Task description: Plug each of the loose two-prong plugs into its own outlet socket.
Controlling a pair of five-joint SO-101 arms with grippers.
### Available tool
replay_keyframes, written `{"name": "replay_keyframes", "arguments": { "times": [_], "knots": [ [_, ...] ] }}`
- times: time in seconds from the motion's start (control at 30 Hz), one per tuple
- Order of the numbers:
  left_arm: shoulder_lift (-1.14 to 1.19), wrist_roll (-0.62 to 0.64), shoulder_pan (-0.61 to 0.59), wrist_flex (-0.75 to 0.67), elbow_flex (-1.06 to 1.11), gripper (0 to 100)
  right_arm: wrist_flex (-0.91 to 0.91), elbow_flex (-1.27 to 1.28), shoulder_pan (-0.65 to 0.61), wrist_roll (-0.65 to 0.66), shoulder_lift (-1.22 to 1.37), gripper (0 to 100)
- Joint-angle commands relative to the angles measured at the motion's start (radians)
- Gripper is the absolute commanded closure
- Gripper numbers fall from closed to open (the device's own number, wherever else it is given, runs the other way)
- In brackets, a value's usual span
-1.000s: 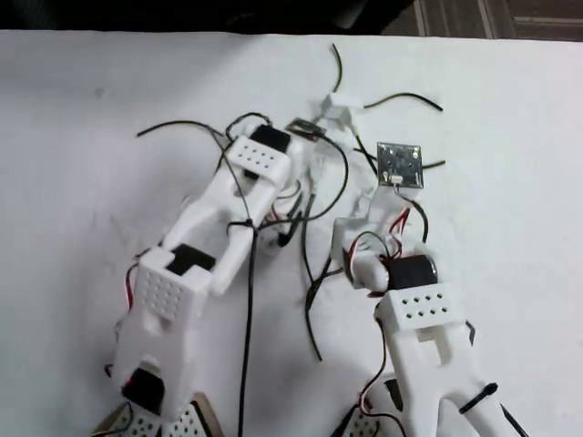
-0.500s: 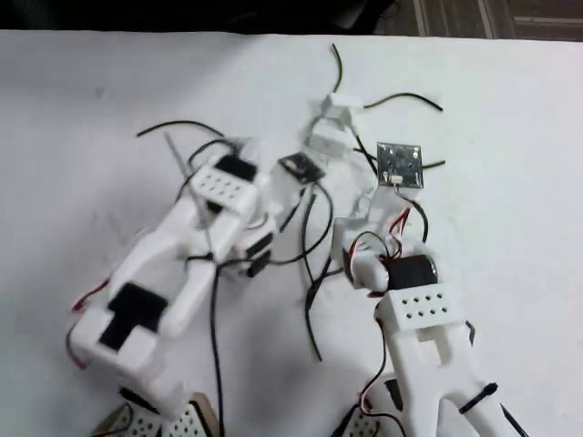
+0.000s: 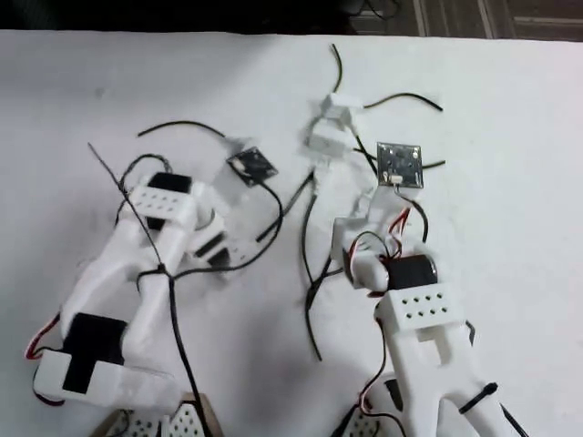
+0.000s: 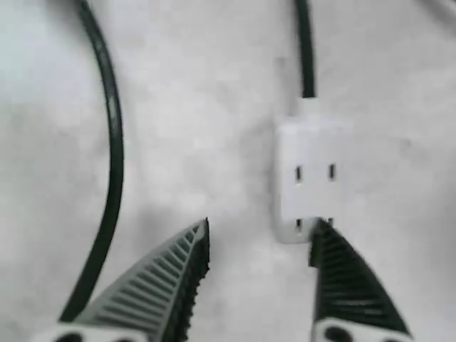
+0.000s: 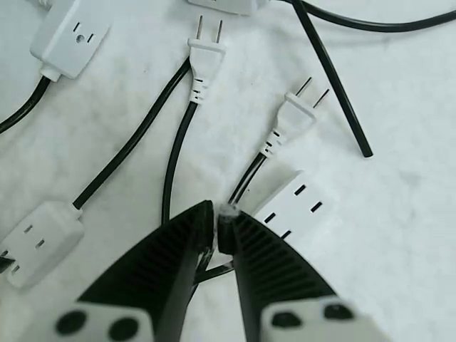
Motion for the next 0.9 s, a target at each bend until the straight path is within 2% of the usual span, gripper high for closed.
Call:
{"name": "replay_keyframes", "arguments": {
  "times": [0.0,0.23,0.4,0.53,0.7,0.87],
  "knots": [
    [-0.012,-0.008,-0.007,0.008,0.011,73,-0.018,-0.014,0.002,-0.005,-0.022,98.1],
    [-0.012,0.074,-0.005,0.112,-0.084,72,-0.018,-0.014,0.002,-0.005,-0.022,98.1],
    [-0.012,0.083,-0.005,0.215,-0.192,72,-0.018,-0.014,0.002,-0.003,-0.022,98.0],
    [-0.008,0.083,0.008,0.226,-0.198,72,-0.018,-0.014,0.002,-0.003,-0.022,97.9],
    [-0.01,0.086,0.099,0.184,-0.081,73,-0.018,-0.014,0.002,-0.003,-0.022,97.9],
    [-0.01,0.158,0.105,-0.018,0.038,72,-0.018,-0.014,0.002,-0.003,-0.021,97.9]
  ]
}}
